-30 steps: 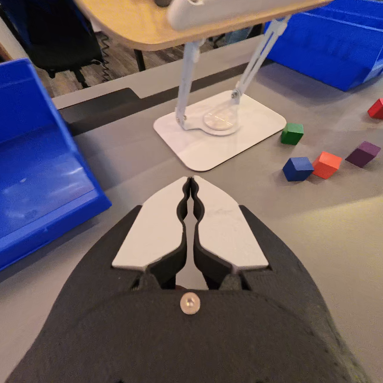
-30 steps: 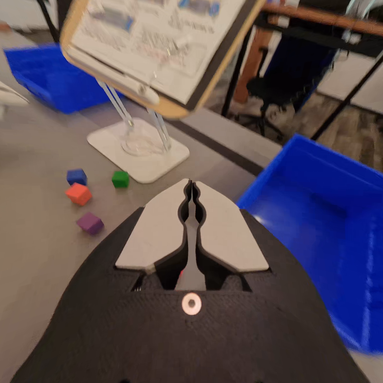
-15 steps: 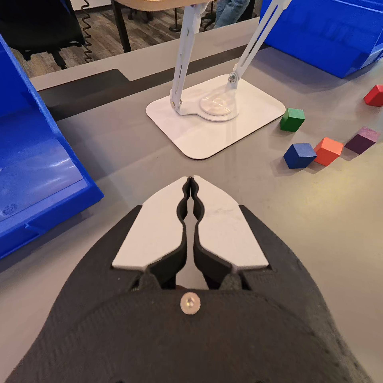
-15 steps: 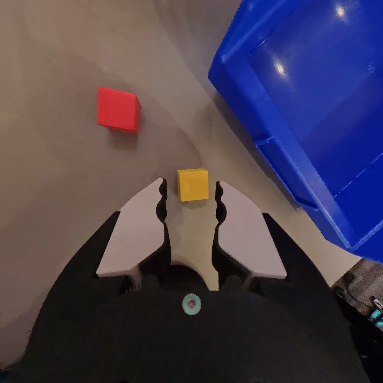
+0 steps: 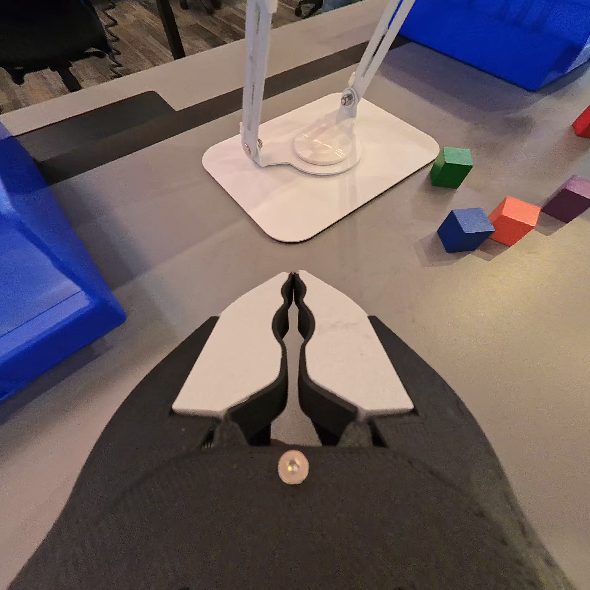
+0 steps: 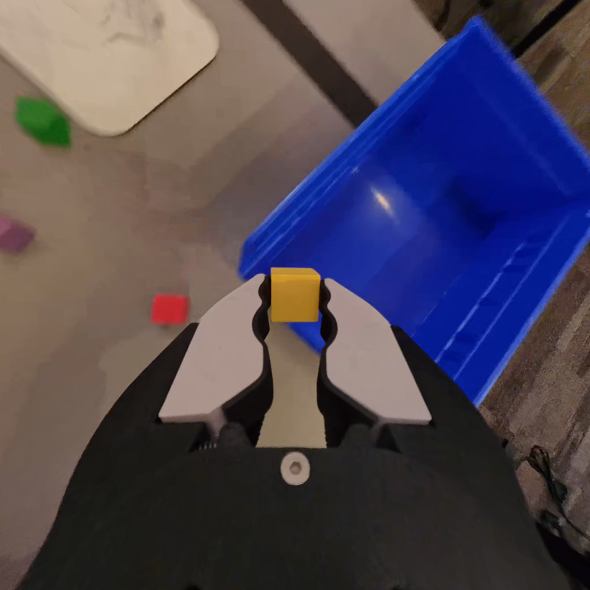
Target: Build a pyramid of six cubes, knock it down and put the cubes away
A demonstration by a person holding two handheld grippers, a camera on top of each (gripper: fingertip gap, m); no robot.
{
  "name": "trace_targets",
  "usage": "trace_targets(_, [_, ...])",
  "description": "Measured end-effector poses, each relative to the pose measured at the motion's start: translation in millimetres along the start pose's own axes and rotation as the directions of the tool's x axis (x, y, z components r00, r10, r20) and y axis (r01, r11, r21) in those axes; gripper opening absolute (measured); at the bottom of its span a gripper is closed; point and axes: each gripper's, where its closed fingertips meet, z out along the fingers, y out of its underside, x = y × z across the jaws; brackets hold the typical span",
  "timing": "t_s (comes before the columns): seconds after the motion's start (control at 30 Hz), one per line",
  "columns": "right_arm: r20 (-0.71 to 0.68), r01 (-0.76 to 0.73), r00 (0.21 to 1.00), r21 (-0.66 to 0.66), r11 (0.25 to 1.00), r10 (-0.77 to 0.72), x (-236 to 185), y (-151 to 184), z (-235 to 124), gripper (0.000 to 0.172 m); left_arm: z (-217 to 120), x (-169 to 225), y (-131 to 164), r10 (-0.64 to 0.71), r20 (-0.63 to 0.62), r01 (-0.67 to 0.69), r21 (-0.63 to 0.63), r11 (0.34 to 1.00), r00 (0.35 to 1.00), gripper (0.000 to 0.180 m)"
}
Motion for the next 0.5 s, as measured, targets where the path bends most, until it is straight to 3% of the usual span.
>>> trace_targets(0.17, [-0.002,-0.143,0.990,-0.065,0.988,0.143,71,-33,79,0.029,0,3,-2,0.012,0.002,-0.012,0.006,1.000,1.000,0.000])
trace_targets(0.3, [-0.039,-0.178,0.984,-0.168,0.970,0.174,106,-30,143,0.029,0,-1,0,-0.004,0.004,0.004,0.007,1.000,1.000,0.000])
trace_targets(0.5, [-0.079,-0.198,0.980,-0.279,0.940,0.183,130,-17,192,0.030,4,-3,5,-0.009,0.002,0.009,-0.016,1.000,1.000,0.000])
